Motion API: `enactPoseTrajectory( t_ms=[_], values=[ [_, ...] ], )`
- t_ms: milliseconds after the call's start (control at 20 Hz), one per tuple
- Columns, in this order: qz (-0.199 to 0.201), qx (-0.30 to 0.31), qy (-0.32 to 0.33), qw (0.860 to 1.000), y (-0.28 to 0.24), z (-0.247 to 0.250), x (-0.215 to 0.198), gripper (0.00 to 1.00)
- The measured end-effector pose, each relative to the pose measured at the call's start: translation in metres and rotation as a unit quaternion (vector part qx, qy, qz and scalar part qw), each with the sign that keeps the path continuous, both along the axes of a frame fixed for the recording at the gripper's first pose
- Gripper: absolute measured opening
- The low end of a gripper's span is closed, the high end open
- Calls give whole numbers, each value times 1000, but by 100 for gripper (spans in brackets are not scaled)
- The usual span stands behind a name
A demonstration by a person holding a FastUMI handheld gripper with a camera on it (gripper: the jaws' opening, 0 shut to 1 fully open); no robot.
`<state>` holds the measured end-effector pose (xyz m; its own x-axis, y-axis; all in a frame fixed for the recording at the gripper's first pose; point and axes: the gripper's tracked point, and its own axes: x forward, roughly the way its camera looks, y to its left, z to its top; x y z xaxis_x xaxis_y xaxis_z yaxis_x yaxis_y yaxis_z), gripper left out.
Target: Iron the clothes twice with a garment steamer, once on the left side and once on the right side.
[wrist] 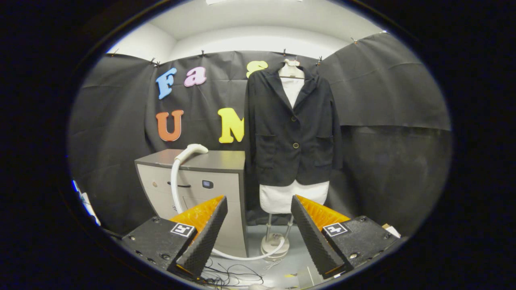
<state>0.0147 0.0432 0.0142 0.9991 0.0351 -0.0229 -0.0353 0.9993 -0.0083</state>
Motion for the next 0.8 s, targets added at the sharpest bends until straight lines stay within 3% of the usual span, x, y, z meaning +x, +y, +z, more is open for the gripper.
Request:
enactPoseTrajectory(
  t_ms=[350,800],
  values=[
    [53,-16,-5,998,71,55,66,100],
    [142,-36,57,988,217,83,208,100]
  ],
)
